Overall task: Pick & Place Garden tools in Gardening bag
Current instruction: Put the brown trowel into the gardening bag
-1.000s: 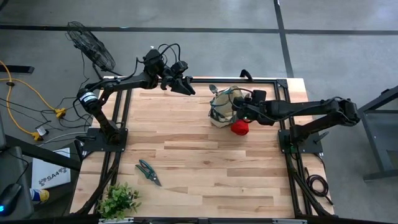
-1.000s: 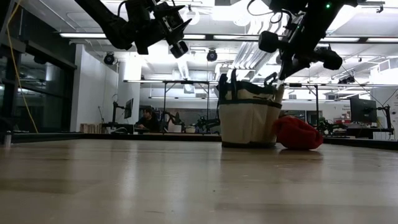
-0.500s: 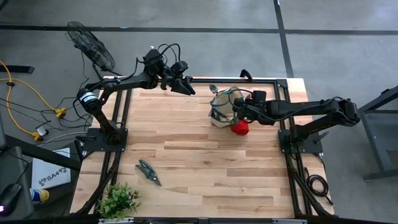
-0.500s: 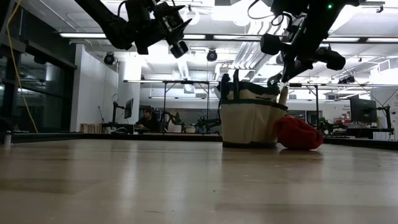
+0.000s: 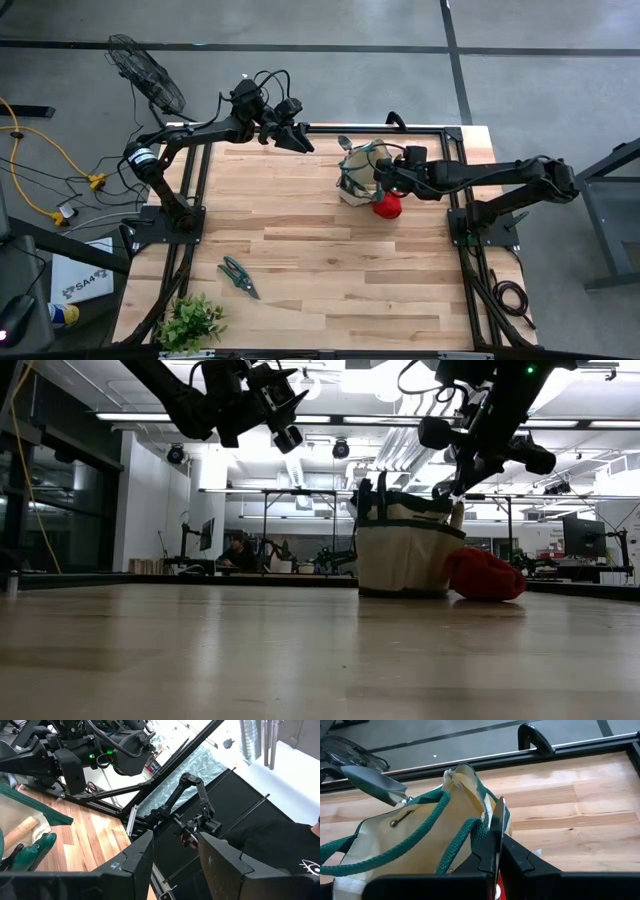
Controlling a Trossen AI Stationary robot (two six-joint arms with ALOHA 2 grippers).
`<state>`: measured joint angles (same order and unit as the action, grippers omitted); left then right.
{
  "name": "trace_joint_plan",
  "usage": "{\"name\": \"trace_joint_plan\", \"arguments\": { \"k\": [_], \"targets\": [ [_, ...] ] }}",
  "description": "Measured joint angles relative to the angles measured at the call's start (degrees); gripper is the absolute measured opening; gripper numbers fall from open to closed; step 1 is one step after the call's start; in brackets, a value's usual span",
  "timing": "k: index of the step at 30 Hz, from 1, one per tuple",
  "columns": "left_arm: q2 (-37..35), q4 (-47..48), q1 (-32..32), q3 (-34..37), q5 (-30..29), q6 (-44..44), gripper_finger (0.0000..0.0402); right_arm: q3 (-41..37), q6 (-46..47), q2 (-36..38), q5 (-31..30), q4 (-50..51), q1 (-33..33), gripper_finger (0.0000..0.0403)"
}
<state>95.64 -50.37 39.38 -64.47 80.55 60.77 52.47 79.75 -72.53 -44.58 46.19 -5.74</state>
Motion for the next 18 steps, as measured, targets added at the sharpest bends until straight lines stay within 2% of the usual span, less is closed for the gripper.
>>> {"name": "trace_joint_plan", "arguments": {
  "k": [18],
  "targets": [
    [0.0, 0.0, 0.0, 0.0, 0.0, 0.0, 0.0152, 0.0, -4.0, -0.1, -0.2, -2.9, -1.9, 0.0003]
  ]
}}
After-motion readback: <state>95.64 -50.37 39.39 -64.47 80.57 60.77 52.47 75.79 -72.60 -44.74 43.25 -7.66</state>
